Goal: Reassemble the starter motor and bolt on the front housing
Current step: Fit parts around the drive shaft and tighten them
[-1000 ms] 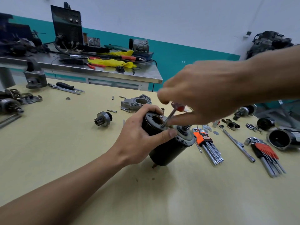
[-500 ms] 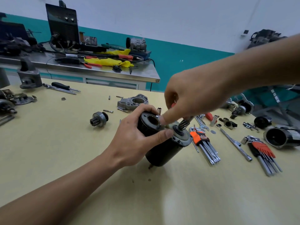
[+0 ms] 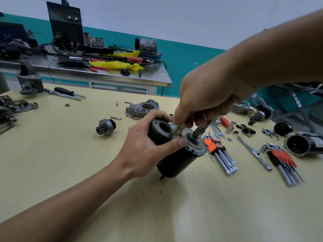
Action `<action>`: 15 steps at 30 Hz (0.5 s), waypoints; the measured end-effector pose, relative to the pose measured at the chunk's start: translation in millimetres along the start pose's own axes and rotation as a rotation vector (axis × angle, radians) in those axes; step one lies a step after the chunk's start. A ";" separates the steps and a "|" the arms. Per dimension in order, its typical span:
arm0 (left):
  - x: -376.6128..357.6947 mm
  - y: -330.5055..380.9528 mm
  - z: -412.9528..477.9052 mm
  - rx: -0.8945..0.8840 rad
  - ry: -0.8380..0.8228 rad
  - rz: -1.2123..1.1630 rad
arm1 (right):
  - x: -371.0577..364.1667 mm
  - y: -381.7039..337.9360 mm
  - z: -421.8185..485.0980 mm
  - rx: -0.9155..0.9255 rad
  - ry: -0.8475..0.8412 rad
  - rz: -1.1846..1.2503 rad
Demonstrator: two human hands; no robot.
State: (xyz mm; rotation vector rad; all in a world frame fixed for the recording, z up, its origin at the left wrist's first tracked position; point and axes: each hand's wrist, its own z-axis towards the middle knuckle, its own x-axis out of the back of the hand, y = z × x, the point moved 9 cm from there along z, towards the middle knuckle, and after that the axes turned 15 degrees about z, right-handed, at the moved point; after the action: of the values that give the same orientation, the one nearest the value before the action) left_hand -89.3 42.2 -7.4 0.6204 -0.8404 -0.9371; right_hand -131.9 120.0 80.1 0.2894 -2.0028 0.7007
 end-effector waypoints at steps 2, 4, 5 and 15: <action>2.3 0.4 -1.0 0.003 0.014 0.004 | 1.1 -9.8 -10.0 0.183 0.043 -0.313; 0.9 2.1 -0.8 -0.002 0.011 0.019 | -6.2 -40.6 -33.5 0.653 0.174 -0.710; -1.2 2.7 0.0 -0.006 0.002 0.027 | -15.3 -50.6 -49.2 0.911 0.182 -0.831; -2.7 -1.6 -0.1 0.012 -0.006 0.001 | 6.6 -21.0 -7.4 0.303 0.178 -0.318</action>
State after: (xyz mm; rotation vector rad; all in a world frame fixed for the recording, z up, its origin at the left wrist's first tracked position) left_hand -90.8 43.9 -9.6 0.6278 -0.8519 -0.9335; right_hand -120.1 107.9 96.0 0.6855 -1.6313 0.7929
